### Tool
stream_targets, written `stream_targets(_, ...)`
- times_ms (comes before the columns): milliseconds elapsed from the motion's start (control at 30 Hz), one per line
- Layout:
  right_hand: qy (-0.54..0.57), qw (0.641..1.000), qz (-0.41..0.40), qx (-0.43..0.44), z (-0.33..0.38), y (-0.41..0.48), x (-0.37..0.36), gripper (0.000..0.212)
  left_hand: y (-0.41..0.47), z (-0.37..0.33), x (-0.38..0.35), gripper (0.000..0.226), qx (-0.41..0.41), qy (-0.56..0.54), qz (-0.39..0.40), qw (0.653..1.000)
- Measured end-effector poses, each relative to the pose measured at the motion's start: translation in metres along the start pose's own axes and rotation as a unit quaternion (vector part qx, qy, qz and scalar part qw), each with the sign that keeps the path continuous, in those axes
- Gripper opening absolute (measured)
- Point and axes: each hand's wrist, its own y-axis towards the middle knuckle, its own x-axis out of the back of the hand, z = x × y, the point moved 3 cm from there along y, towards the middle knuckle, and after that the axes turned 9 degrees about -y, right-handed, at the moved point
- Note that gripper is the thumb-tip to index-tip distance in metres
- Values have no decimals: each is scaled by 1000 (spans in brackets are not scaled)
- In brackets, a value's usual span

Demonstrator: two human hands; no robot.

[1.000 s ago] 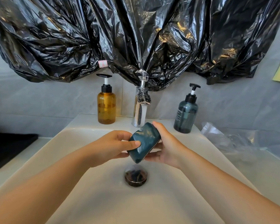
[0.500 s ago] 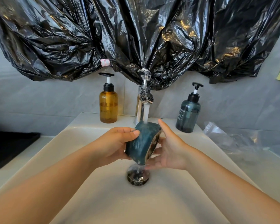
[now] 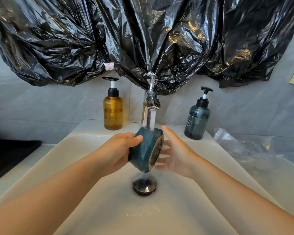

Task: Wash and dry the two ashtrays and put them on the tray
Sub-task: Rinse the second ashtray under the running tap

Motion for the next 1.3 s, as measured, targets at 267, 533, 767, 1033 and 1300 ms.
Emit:
stream_targets(267, -70, 995, -28, 67, 5, -3, -2, 65, -1, -2, -5, 27, 15, 2, 13, 1000)
stream_targets(533, 5, 1000, 10, -16, -1, 0, 0, 54, -1, -3, -4, 20, -10, -77, -32, 996)
stream_targets(767, -41, 998, -4, 40, 3, -7, -4, 59, 1, 2, -6, 26, 21, -49, -23, 998)
stream_targets(1033, -54, 995, -15, 81, 6, -2, -2, 51, -2, -3, 0, 19, -23, -100, -77, 992)
stream_targets(1300, -54, 994, 15, 92, 3, 0, -7, 64, 0, -2, 1, 29, -3, -26, -70, 997)
